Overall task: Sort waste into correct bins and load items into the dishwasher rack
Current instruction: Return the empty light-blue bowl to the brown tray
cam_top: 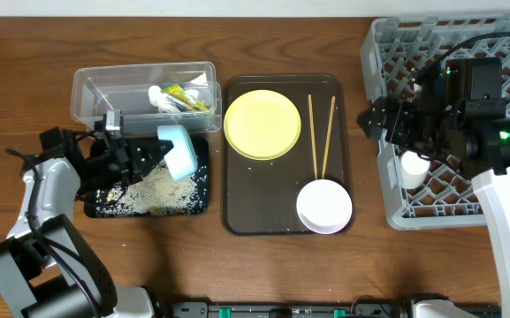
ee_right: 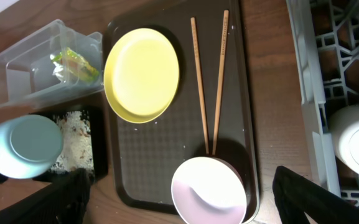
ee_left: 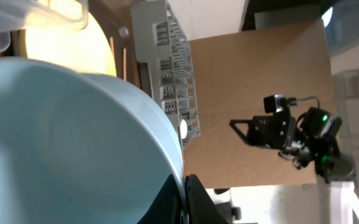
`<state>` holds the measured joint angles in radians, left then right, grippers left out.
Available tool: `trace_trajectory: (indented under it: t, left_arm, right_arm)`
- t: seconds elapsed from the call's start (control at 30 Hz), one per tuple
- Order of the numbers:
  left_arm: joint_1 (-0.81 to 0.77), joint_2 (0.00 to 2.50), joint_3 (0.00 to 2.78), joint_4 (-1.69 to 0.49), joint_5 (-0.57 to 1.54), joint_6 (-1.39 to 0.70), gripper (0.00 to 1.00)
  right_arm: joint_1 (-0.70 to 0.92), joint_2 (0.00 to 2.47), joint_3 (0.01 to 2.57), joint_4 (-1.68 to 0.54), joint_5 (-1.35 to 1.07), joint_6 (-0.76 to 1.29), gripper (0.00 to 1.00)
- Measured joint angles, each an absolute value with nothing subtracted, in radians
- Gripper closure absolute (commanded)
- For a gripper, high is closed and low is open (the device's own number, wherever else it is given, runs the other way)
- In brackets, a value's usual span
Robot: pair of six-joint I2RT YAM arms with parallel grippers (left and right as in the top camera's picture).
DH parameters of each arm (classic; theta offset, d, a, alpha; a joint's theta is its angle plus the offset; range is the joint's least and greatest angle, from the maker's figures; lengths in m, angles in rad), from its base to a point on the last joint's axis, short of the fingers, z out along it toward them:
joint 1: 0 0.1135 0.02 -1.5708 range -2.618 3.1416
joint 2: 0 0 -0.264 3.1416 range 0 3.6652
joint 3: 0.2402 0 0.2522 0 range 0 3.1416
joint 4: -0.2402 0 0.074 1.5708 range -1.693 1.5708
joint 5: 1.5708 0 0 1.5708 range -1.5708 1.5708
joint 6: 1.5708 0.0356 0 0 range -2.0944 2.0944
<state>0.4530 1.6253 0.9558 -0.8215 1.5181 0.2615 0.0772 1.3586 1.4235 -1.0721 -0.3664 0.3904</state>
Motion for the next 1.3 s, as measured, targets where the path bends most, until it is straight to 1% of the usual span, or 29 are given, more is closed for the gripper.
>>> trace_trajectory:
  t: [0.2, 0.3, 0.43, 0.53, 0.7, 0.83, 0.97, 1.07, 1.2, 1.23, 1.3]
  left_arm:
    - [0.445, 1.625, 0.956, -0.847, 1.444, 0.255, 0.94]
    - [0.441, 1.625, 0.956, -0.851, 1.384, 0.215, 0.94]
    - [0.431, 1.626, 0.956, -0.854, 1.456, 0.208, 0.94]
    - [0.418, 1.625, 0.956, -0.862, 1.452, 0.183, 0.94]
    - [0.33, 1.595, 0.956, -0.878, 1.378, 0.119, 0.94]
    - [0.161, 1.514, 0.956, -0.825, 1.214, 0.001, 0.94]
    - [-0.087, 1.443, 0.956, -0.715, 0.975, -0.154, 0.94]
    - [-0.29, 1.44, 0.956, -0.648, 0.747, -0.255, 0.94]
    - [-0.516, 1.479, 0.956, -0.599, 0.432, -0.361, 0.94]
    - [-0.557, 1.495, 0.956, -0.585, 0.374, -0.382, 0.93]
    - [-0.626, 1.531, 0.956, -0.552, 0.281, -0.416, 0.87]
  right_arm:
    - [0.077, 1.359, 1.423, -1.069, -0.366, 0.391, 0.08]
    - [0.077, 1.359, 1.423, -1.069, -0.366, 0.391, 0.08]
    - [0.077, 1.359, 1.423, -1.074, -0.366, 0.391, 0.08]
    - [0.077, 1.359, 1.423, -1.073, -0.366, 0.391, 0.08]
    - [0.077, 1.359, 1.423, -1.073, -0.366, 0.391, 0.08]
    - [0.077, 1.359, 1.423, -1.065, -0.366, 0.391, 0.08]
    - [0.077, 1.359, 1.423, -1.059, -0.366, 0.391, 0.08]
    - [0.077, 1.359, 1.423, -1.058, -0.366, 0.391, 0.08]
    - [0.077, 1.359, 1.423, -1.058, -0.366, 0.391, 0.07]
    - [0.077, 1.359, 1.423, -1.058, -0.366, 0.391, 0.07]
    - [0.077, 1.359, 1.423, -1.058, -0.366, 0.391, 0.07]
